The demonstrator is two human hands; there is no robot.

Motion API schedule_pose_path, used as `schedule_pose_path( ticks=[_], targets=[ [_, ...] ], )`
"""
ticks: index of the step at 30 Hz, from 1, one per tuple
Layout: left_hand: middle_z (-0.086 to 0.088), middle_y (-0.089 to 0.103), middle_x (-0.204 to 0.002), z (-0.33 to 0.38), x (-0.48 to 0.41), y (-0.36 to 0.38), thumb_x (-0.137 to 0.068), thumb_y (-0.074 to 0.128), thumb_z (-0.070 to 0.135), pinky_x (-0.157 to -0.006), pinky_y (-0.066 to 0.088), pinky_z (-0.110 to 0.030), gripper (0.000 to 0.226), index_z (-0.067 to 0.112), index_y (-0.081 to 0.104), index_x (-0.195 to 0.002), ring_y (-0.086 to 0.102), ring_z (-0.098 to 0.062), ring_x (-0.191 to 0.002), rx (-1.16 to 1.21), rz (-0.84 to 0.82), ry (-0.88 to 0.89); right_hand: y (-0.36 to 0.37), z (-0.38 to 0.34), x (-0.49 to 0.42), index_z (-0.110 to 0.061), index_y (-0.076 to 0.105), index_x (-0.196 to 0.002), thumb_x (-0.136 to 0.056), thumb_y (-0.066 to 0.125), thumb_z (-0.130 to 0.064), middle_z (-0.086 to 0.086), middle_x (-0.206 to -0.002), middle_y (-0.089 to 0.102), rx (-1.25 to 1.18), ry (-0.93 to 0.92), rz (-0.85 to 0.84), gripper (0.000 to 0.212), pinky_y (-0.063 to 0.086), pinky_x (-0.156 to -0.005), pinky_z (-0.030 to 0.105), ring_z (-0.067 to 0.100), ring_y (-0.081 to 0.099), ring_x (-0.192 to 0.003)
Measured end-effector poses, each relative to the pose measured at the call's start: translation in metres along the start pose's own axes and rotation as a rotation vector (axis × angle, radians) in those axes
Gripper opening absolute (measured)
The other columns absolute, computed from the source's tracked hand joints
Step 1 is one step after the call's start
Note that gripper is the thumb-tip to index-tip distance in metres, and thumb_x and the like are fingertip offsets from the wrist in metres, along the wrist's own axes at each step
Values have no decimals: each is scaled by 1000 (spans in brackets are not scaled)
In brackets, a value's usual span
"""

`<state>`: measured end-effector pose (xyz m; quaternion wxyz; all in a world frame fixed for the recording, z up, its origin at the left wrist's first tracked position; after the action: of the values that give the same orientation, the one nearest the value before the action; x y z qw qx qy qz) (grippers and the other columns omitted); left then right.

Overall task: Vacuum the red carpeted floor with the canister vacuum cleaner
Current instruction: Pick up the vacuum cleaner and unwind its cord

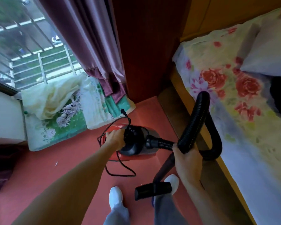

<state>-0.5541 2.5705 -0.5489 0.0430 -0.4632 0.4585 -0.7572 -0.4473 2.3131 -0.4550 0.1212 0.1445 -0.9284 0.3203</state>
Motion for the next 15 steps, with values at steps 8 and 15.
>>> schedule_pose_path(
  ticks=[8, 15],
  targets=[
    [-14, 56, -131, 36, -92, 31, -82, 63, 0, -88, 51, -43, 51, 14, 57, -130, 59, -37, -114, -52, -20, 165, 26, 68, -40, -12, 66, -86, -84, 76, -24, -7, -71, 69, -94, 145, 14, 16, 58, -63, 38, 18, 70, -66],
    [-11, 55, -129, 25, -168, 76, -91, 51, 3, -95, 51, -45, 39, 17, 61, -126, 55, -32, -121, -132, -1, 273, 115, 133, -56, -12, 68, -78, -81, 79, -31, -5, -68, 73, -204, 274, -4, 22, 61, -67, 47, 18, 72, -67]
  ],
)
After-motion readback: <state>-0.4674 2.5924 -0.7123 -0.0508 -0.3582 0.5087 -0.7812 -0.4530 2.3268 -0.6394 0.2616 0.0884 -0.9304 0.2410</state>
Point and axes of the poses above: each hand's wrist, its own x-axis away from the middle knuckle, its own y-axis out of the palm, z = x × y, the point moved 6 cm from there along -x, towards the middle knuckle
